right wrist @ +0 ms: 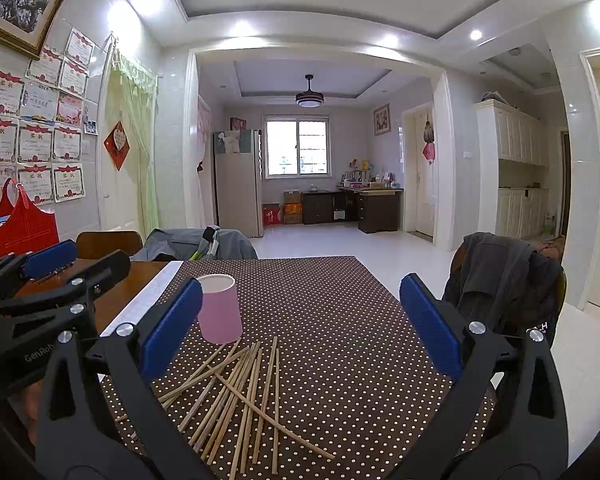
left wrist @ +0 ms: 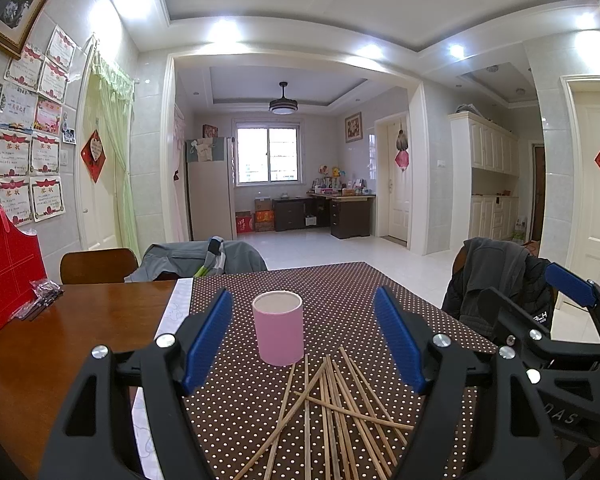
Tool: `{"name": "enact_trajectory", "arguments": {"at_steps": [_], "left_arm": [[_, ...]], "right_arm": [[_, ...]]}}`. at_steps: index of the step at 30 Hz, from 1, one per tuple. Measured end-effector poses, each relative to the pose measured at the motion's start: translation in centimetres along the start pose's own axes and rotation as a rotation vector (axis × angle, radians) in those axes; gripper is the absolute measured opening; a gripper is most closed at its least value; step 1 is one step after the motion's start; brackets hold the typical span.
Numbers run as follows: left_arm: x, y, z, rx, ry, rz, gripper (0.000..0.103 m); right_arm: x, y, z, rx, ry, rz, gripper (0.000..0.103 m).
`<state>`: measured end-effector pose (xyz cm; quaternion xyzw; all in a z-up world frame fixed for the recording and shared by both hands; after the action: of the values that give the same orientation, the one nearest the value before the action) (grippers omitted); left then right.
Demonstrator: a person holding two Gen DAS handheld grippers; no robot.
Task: Organize utensils
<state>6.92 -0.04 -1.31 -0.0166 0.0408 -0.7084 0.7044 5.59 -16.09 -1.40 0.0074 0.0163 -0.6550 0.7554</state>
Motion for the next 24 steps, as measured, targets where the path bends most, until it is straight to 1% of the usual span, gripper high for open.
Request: {"name": "enact_trajectory", "arguments": {"at_steps": [2,4,17,22,23,24], "left_arm": [[0.1,0.1,-0.3,-0.001,0.001,-0.002,0.072],[0.3,0.6,-1.7,-0.001,0.002,0.0,0.072],[0.2,0.6,-1.4,-0.005,0.001,-0.003,0.072],[0.0,0.6,-3.1,-0.01,0.0,-0.004,0.072],[-0.2,0.9,-3.2,-0.011,0.0,-0.003,0.072],[-0.5,1.6,-2.7,-0.015,0.001,-0.002,0.072]], "right_arm": [[-0.1,0.0,-0.1,-0.002,0.0,0.0,0.097],[-0.1,-0.1,-0.3,-0.003,0.0,-0.001,0.097],[-0.1,0.0,-0.5,-0.014,0.005,0.001,0.097],[0.0,0.4,-0.6,-0.025,0.009,0.001,0.097],[0.0,0.5,-0.7,-0.028,0.01,0.002,0.097],[0.0,0.6,-0.7,-0.034,0.011,0.004,0.097]]}}
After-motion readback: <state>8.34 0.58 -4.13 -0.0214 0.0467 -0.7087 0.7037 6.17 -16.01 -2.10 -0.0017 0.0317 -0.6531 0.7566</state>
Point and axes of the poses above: each gripper's, at about its wrist camera, not at the fingertips, and y roughly the way its jaws point, x to its right, z to its top, the point moved 7 cm from there along y, roughly the way its jaws point, and after that the axes turned 6 degrees about x, right-handed, at the moved point
